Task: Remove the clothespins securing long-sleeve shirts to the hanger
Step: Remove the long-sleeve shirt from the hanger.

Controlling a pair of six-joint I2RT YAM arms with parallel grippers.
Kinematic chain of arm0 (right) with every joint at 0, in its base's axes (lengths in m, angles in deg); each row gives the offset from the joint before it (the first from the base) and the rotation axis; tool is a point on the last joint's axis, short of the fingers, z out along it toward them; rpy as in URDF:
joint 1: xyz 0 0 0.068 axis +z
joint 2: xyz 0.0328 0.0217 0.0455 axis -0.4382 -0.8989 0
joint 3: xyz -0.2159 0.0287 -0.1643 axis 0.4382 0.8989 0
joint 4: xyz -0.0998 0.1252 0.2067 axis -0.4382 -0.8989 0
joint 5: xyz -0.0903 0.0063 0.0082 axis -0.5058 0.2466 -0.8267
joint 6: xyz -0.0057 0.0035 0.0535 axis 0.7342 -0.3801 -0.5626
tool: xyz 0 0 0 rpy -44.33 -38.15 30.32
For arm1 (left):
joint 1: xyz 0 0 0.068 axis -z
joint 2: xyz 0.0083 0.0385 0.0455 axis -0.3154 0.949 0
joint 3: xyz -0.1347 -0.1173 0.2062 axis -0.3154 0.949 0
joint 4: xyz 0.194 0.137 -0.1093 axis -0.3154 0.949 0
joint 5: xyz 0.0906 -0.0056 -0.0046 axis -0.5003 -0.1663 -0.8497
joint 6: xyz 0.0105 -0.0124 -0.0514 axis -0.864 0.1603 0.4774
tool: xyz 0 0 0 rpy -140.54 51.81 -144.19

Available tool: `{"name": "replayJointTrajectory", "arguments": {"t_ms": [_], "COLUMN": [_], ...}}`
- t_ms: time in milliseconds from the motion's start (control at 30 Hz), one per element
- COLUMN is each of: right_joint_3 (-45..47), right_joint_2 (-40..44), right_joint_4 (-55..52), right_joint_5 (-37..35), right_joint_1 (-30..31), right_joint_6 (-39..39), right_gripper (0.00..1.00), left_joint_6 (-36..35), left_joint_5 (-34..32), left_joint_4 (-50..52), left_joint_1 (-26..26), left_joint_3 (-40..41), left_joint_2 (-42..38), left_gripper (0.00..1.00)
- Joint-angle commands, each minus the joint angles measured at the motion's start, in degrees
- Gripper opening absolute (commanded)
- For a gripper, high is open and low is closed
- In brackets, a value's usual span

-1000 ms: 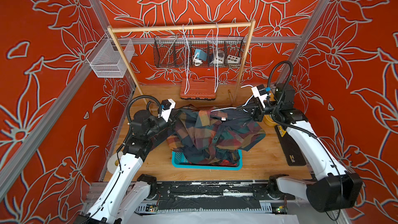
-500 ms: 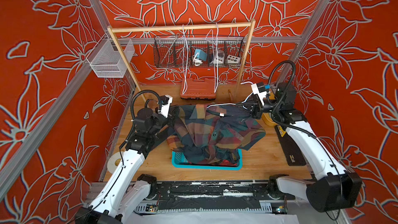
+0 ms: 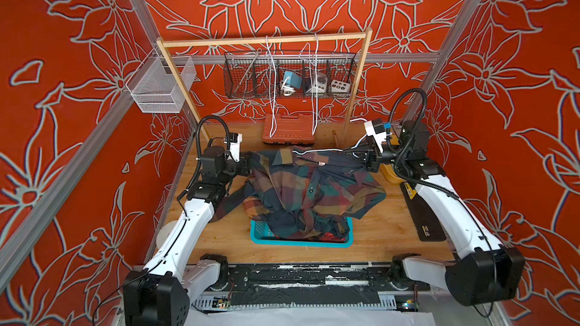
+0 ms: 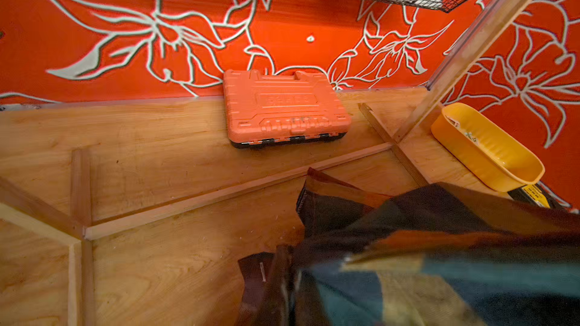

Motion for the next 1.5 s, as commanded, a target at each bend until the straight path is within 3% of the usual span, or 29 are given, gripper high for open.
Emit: {"name": "replayJointTrajectory", "arguments": {"t_ms": [0,167,300,333,400,433,633,1167,1467], "right_joint_3": [-0.06,0.0,0.59,0.64,0.33,0.29,0.1,-1.2,-1.47], "right_joint_2": [0.78,0.87,0.62,0.52,0.08,0.03,-0.36,1.26,1.58], "right_joint_4": [0.61,2.56,2.96,3.06,3.07,3.07,3.29,-1.39,-1.59], "right_joint_5": [3.02,3.69,3.48,3.47,4.07,4.08,4.51,4.96,5.66], "right_joint_1": [-1.11,-3.26,-3.15,-3.15,-3.07,-3.06,-2.93,0.88,0.91], "right_joint_6": [1.31,-0.88,-1.21,-1.16,-1.19,-1.13,-1.25,2.47,2.89], "right_gripper": [0.0,0.0,0.0,0.0,0.0,0.0,0.0,0.0,0.0], "left_joint_6": [2.02,1.64,-1.41,-1.76,-1.93,-2.94,-7.85,-15.27,-19.16], "left_joint_5": [-5.66,-3.38,6.29,10.52,16.4,19.48,23.72,21.25,20.35], "left_joint_4": [2.45,3.38,-0.23,-2.82,-7.97,-8.8,-10.68,-6.98,-2.23], "left_joint_1": [-2.11,-2.11,-1.86,-1.48,-1.15,-0.91,3.43,10.0,14.02], "left_joint_3": [0.24,0.88,1.23,2.25,5.21,5.87,9.01,2.66,1.76], "left_joint_2": [0.2,-0.3,-5.44,-8.01,-12.14,-14.09,-19.45,-11.21,-8.88], "left_gripper": [0.0,0.0,0.02,0.15,0.3,0.35,0.61,0.61,0.56]}}
